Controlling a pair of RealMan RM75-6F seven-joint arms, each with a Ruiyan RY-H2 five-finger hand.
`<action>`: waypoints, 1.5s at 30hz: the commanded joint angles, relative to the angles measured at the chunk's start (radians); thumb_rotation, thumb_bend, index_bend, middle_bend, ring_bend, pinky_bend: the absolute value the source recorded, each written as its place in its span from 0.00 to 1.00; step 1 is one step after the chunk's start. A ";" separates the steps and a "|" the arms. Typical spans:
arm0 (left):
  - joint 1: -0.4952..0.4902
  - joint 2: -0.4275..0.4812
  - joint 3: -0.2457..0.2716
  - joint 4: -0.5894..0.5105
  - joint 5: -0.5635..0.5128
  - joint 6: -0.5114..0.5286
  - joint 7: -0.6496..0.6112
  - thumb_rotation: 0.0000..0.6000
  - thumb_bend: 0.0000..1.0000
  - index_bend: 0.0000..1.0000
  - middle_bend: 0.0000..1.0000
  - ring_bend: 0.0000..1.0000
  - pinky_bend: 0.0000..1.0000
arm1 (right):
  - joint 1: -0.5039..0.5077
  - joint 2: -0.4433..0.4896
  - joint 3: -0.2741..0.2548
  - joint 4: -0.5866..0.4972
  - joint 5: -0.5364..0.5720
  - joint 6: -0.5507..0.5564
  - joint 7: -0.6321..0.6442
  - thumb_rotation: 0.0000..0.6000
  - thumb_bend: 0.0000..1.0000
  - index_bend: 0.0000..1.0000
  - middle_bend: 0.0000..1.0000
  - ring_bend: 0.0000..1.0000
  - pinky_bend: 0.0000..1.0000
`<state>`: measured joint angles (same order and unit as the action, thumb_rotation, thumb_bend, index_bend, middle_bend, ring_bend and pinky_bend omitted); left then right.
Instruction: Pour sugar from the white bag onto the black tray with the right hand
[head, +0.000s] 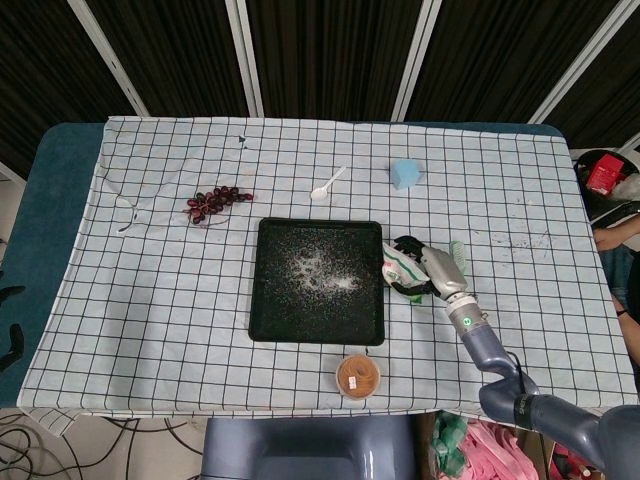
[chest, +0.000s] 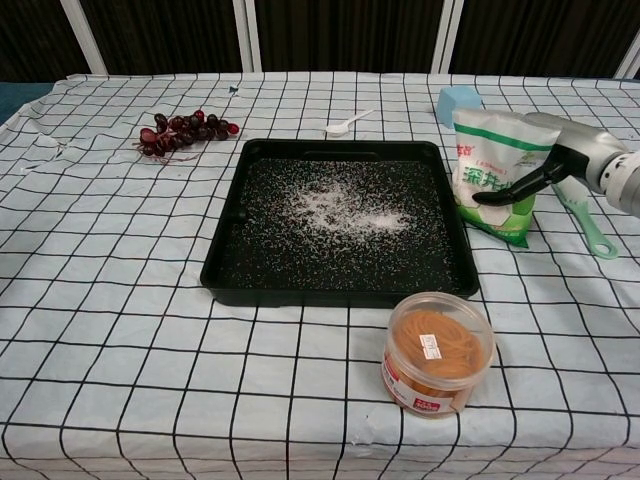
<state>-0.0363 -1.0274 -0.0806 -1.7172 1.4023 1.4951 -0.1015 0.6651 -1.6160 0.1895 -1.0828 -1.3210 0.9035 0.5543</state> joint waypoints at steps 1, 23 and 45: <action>0.000 0.000 0.000 0.000 0.000 0.000 0.001 1.00 0.62 0.22 0.04 0.00 0.00 | -0.006 0.007 0.004 -0.011 0.001 0.008 0.003 1.00 0.17 0.32 0.15 0.24 0.37; 0.001 -0.002 0.001 -0.001 0.001 0.003 0.005 1.00 0.62 0.22 0.04 0.00 0.00 | -0.112 0.200 0.007 -0.247 -0.023 0.137 -0.022 1.00 0.15 0.29 0.15 0.24 0.36; 0.001 -0.003 -0.003 -0.002 0.011 0.015 0.004 1.00 0.62 0.22 0.04 0.00 0.00 | -0.428 0.403 -0.113 -0.460 -0.163 0.631 -0.542 1.00 0.15 0.28 0.16 0.25 0.36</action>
<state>-0.0351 -1.0309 -0.0839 -1.7191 1.4110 1.5080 -0.0963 0.3519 -1.2210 0.1323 -1.5368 -1.4182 1.3504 0.1813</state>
